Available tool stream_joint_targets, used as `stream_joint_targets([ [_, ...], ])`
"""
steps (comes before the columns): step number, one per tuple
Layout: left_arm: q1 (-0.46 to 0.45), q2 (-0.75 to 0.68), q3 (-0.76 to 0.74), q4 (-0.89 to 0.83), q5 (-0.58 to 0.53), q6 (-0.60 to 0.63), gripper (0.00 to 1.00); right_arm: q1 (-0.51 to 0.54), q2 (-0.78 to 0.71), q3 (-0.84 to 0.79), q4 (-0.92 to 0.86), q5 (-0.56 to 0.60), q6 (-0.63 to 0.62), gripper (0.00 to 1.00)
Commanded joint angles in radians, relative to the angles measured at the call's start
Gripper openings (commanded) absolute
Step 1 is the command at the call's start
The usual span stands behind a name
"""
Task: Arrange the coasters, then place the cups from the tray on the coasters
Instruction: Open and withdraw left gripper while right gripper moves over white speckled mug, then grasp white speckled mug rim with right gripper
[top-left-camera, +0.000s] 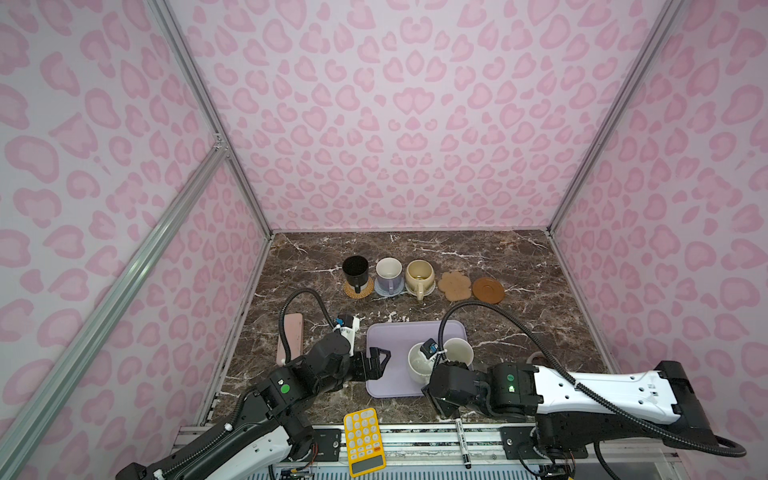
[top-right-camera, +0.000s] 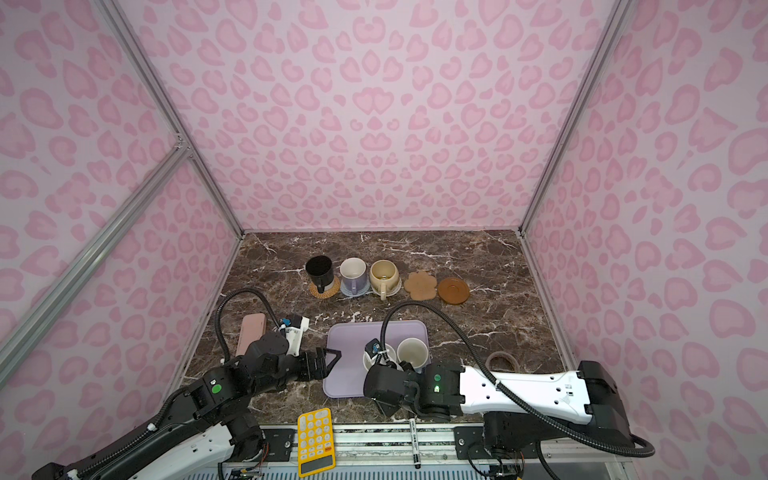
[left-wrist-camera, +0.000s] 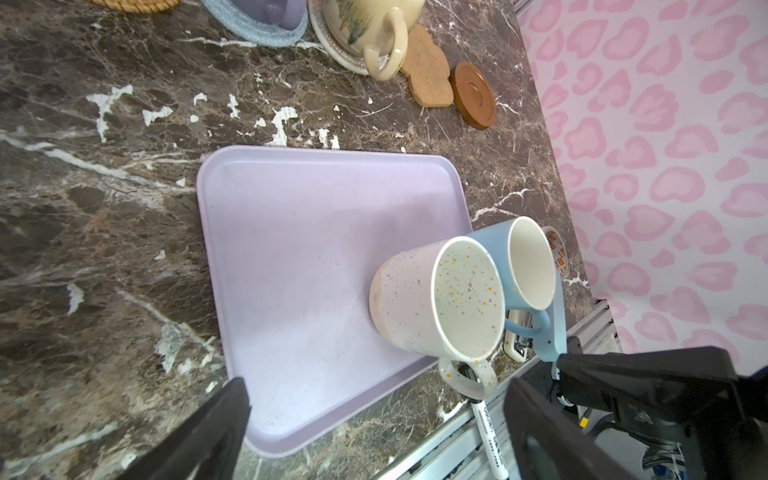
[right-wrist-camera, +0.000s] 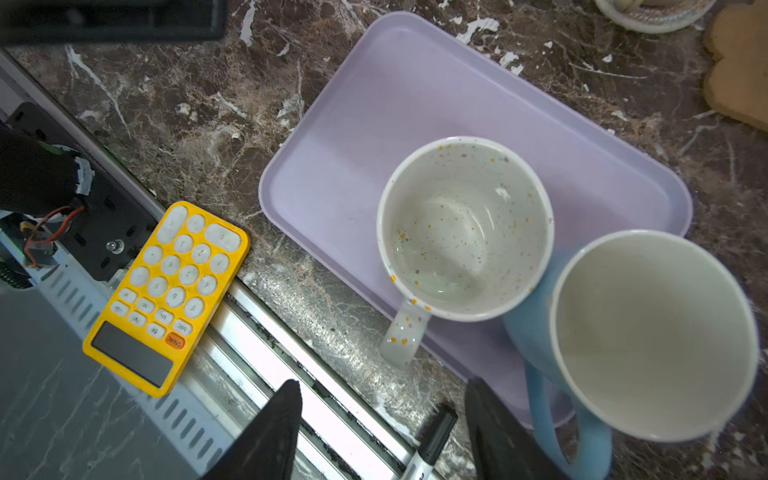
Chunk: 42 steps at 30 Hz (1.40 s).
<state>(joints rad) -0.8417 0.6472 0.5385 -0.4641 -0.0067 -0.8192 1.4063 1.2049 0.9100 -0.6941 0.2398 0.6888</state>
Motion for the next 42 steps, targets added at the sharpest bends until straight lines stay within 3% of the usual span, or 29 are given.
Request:
stream_joint_targets([
  [1, 0.001, -0.004, -0.018, 0.044, -0.012, -0.031, 0.97, 0.002, 0.032, -0.031, 0.093, 0.010, 0.025, 0.58],
  [9, -0.001, -0.009, -0.041, 0.068, -0.016, -0.047, 0.97, -0.022, 0.150, -0.023, 0.068, -0.018, 0.112, 0.49],
  [18, -0.001, -0.034, -0.057, 0.075, -0.038, -0.053, 0.97, -0.088, 0.196, -0.063, 0.139, -0.052, 0.117, 0.36],
  [25, -0.001, -0.038, -0.072, 0.099, -0.047, -0.077, 0.97, -0.090, 0.253, -0.040, 0.136, -0.008, 0.115, 0.36],
  [38, -0.001, -0.050, -0.073, 0.098, -0.062, -0.086, 0.97, -0.091, 0.299, -0.001, 0.133, 0.042, 0.103, 0.09],
  [42, -0.002, -0.054, -0.074, 0.100, -0.068, -0.089, 0.97, -0.090, 0.301, 0.017, 0.122, 0.054, 0.091, 0.07],
])
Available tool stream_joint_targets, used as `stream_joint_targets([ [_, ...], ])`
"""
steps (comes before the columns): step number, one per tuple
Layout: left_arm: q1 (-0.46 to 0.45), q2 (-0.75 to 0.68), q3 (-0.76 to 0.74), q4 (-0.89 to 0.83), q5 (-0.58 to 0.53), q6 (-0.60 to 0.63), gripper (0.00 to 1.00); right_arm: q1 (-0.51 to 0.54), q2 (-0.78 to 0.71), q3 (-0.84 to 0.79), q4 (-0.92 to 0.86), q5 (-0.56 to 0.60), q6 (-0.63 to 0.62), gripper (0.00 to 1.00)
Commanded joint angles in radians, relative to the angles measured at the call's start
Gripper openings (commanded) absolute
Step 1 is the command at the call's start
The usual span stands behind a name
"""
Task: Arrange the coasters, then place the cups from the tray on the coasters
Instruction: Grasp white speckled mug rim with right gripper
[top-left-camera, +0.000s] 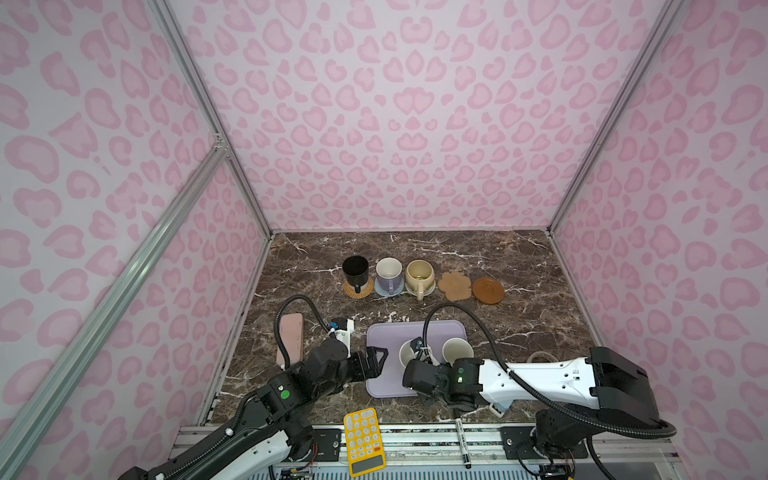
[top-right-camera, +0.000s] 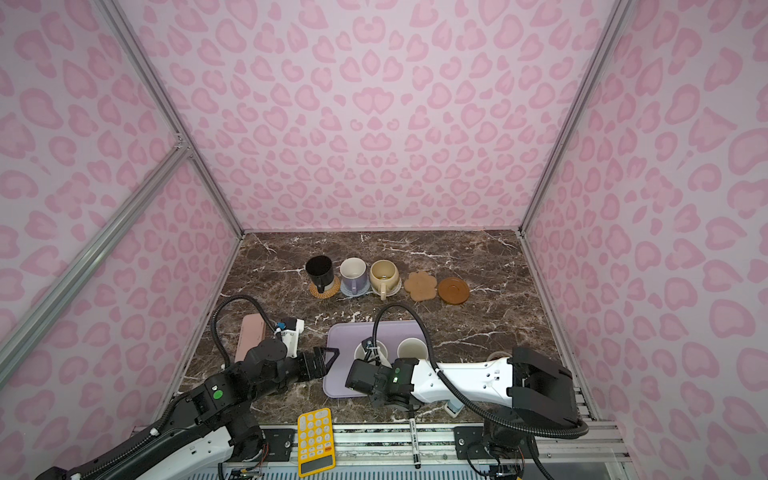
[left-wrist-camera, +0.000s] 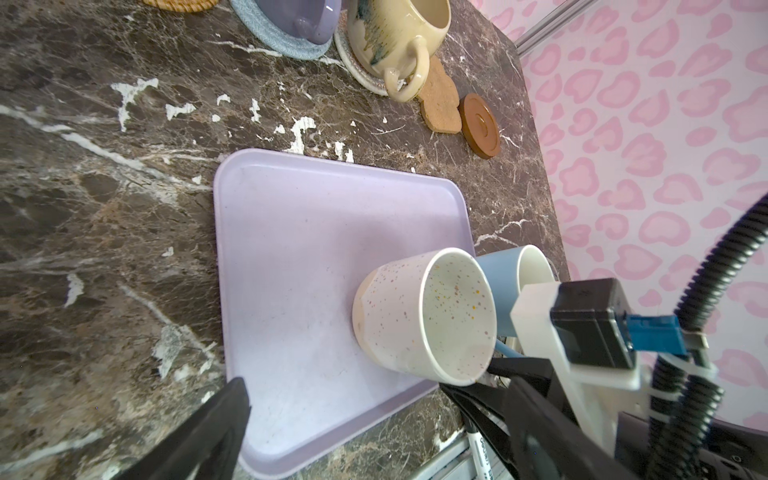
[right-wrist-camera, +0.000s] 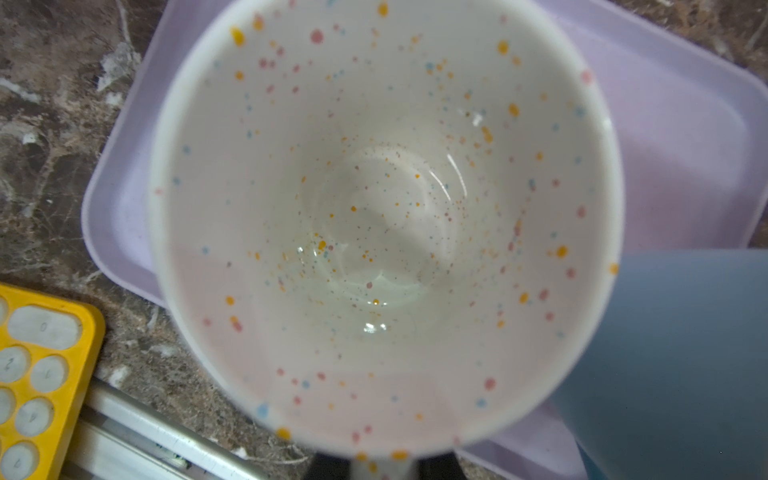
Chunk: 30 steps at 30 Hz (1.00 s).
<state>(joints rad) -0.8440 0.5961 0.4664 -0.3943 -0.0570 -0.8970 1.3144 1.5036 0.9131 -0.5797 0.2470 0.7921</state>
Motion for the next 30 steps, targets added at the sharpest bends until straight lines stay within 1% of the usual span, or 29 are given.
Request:
stream_joint_targets([
  [1, -0.001, -0.002, -0.002, 0.032, -0.018, -0.012, 0.97, 0.001, 0.000, 0.014, 0.008, 0.050, -0.014, 0.06],
  [3, 0.000, 0.000, -0.003, 0.036, -0.022, -0.017, 0.97, 0.001, -0.008, 0.015, 0.010, 0.061, -0.019, 0.03],
  [6, 0.000, 0.002, -0.015, 0.061, -0.020, -0.026, 0.97, -0.003, -0.013, 0.012, 0.022, 0.064, -0.035, 0.02],
  [9, 0.000, 0.015, -0.027, 0.081, -0.032, -0.046, 0.97, -0.015, 0.017, 0.014, 0.036, 0.036, -0.043, 0.02],
  [11, -0.001, 0.021, -0.025, 0.083, -0.040, -0.048, 0.97, -0.016, 0.043, 0.024, 0.028, 0.030, -0.039, 0.06],
  [13, 0.000, 0.024, -0.021, 0.075, -0.047, -0.049, 0.97, -0.015, 0.068, 0.030, 0.027, 0.020, -0.034, 0.19],
  [14, 0.000, 0.025, -0.018, 0.071, -0.049, -0.049, 0.97, -0.014, 0.077, 0.032, 0.029, 0.017, -0.034, 0.24],
  [15, 0.000, 0.024, -0.017, 0.069, -0.050, -0.048, 0.97, -0.016, 0.086, 0.035, 0.029, 0.017, -0.034, 0.27],
  [21, 0.000, 0.012, -0.021, 0.060, -0.060, -0.054, 0.97, -0.018, 0.121, 0.055, 0.023, 0.032, -0.038, 0.30],
  [24, 0.000, 0.010, -0.021, 0.055, -0.064, -0.056, 0.97, -0.020, 0.118, 0.058, 0.033, 0.043, -0.046, 0.28],
  [30, 0.001, 0.006, -0.016, 0.049, -0.063, -0.054, 0.97, -0.033, 0.126, 0.066, 0.033, 0.059, -0.050, 0.08],
])
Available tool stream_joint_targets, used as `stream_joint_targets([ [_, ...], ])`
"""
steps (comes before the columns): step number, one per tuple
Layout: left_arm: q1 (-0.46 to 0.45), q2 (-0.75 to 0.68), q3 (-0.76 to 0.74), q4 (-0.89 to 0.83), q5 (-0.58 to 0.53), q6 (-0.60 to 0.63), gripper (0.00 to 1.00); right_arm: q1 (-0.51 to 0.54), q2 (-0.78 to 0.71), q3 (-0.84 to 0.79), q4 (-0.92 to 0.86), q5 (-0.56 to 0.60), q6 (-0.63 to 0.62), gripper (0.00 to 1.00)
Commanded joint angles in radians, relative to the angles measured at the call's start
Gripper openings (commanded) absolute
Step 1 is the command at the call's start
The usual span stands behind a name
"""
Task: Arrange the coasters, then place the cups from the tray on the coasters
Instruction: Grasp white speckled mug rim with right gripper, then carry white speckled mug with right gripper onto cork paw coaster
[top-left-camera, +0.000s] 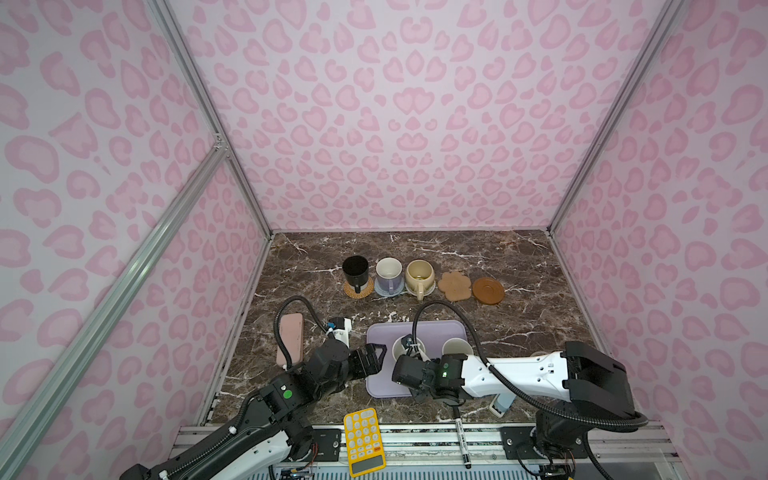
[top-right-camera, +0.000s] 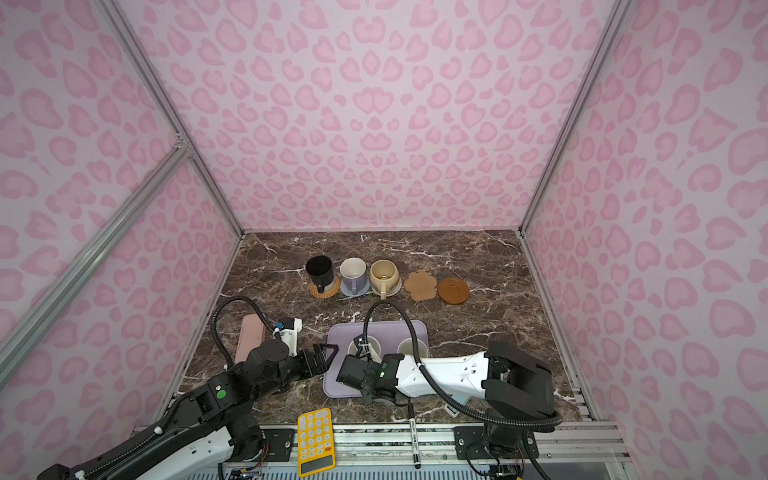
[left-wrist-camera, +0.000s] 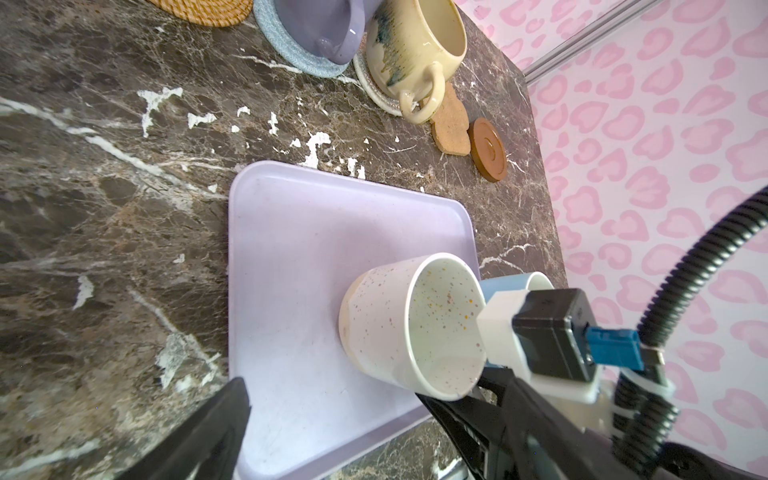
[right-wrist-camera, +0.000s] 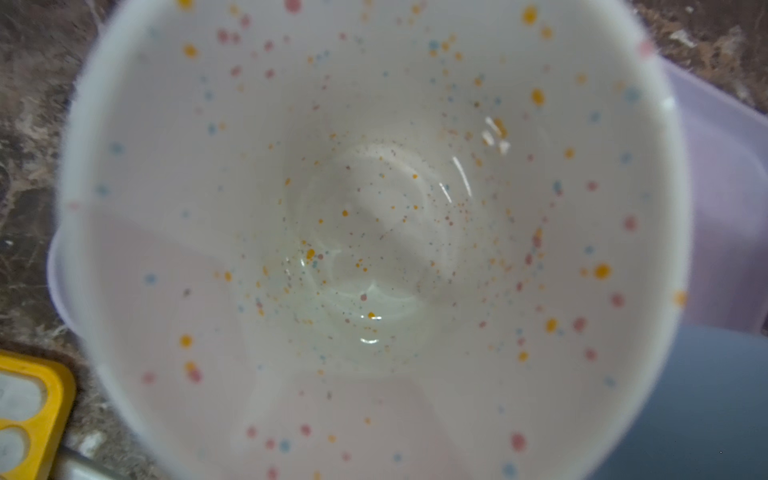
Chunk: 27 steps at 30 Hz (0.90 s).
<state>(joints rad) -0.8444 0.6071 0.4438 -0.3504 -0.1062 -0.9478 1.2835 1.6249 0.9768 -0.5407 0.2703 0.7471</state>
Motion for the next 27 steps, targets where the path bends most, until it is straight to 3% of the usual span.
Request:
stream_joint_targets([
  [1, 0.000, -0.007, 0.007, 0.006, -0.013, -0.003, 0.97, -0.003, -0.002, 0.002, -0.002, 0.038, -0.007, 0.06],
  [4, 0.001, -0.016, 0.013, 0.028, -0.005, -0.006, 0.97, -0.001, -0.030, 0.004, 0.020, 0.050, -0.025, 0.00],
  [11, 0.000, -0.020, 0.077, 0.037, -0.056, 0.007, 0.97, -0.027, -0.067, 0.066, 0.008, 0.118, -0.071, 0.00],
  [19, 0.001, -0.026, 0.128, 0.020, -0.128, 0.013, 0.97, -0.114, -0.141, 0.083, 0.032, 0.100, -0.150, 0.00],
  [27, 0.000, 0.067, 0.207, 0.075, -0.085, 0.091, 0.97, -0.232, -0.219, 0.112, 0.024, 0.082, -0.232, 0.00],
])
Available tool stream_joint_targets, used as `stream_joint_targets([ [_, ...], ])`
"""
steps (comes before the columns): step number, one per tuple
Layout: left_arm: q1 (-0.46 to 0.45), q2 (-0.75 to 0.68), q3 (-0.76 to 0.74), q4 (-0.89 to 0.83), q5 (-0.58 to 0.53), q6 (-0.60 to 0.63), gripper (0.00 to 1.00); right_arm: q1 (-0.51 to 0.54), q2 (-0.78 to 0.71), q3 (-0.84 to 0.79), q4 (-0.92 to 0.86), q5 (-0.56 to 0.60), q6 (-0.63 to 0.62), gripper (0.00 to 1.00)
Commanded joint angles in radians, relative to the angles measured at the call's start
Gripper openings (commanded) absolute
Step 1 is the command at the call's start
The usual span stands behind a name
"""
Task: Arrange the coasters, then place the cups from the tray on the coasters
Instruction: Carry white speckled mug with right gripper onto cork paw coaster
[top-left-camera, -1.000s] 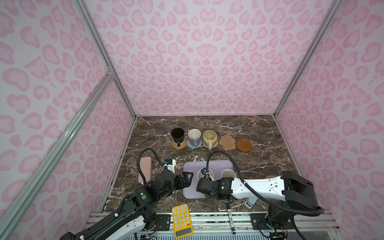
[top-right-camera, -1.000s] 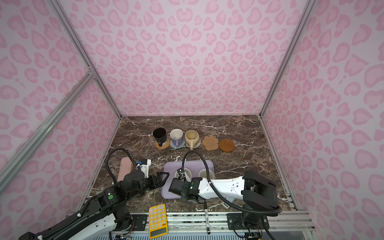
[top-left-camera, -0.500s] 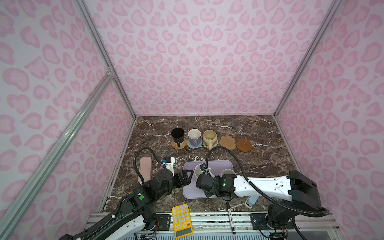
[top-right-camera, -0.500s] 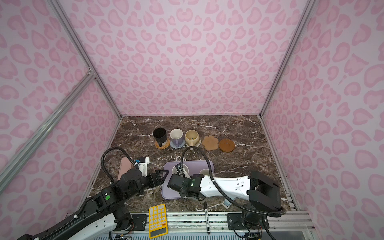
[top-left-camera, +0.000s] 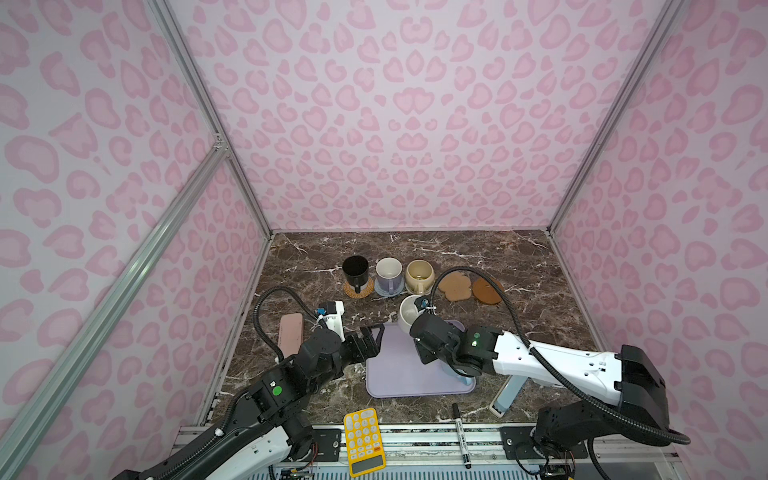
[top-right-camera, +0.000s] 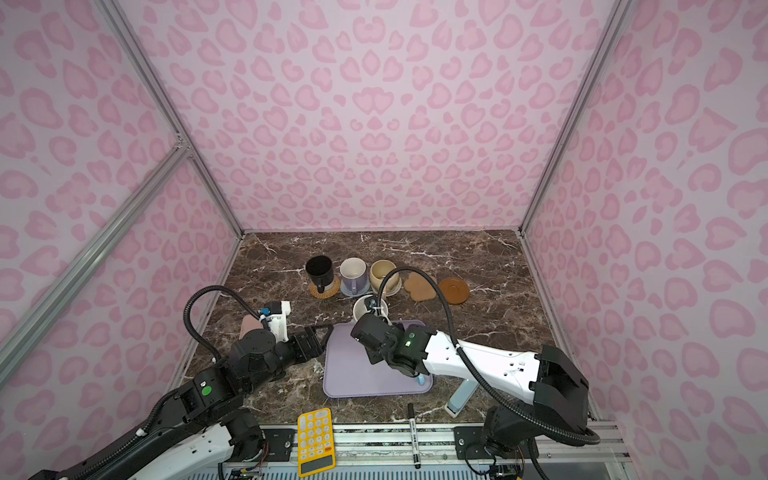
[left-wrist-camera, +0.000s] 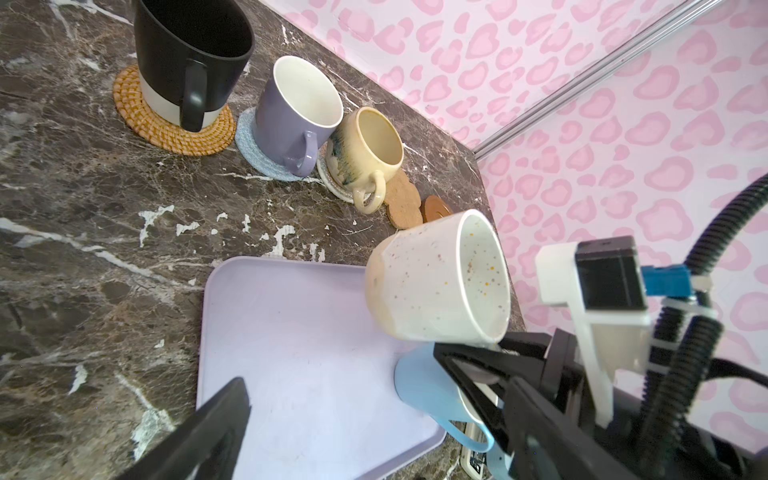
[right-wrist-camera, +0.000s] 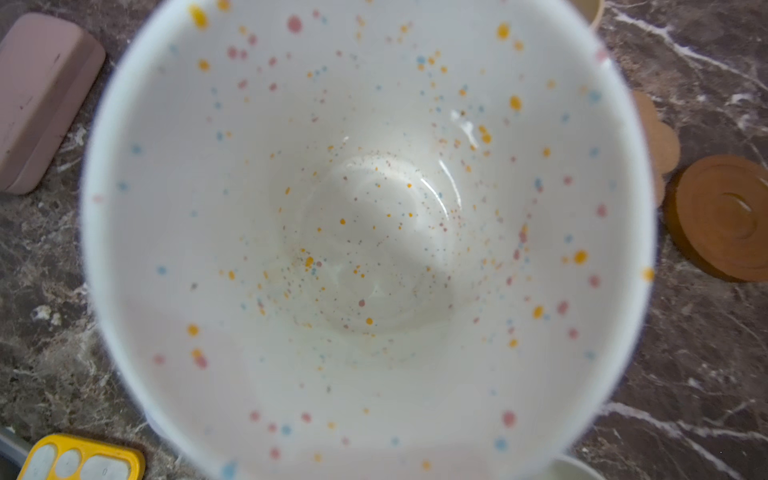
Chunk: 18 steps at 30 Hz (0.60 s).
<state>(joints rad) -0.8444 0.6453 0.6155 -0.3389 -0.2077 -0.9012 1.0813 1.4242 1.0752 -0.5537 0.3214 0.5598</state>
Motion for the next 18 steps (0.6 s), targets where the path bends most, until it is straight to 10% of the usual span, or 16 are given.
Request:
stream_joint_targets([
  [1, 0.001, 0.047, 0.050, 0.067, 0.021, 0.052, 0.97, -0.044, -0.027, 0.019, 0.037, 0.031, -0.053, 0.00],
  [18, -0.001, 0.445, 0.316, 0.175, 0.119, 0.119, 0.97, -0.428, -0.052, 0.003, 0.110, -0.087, -0.137, 0.00],
])
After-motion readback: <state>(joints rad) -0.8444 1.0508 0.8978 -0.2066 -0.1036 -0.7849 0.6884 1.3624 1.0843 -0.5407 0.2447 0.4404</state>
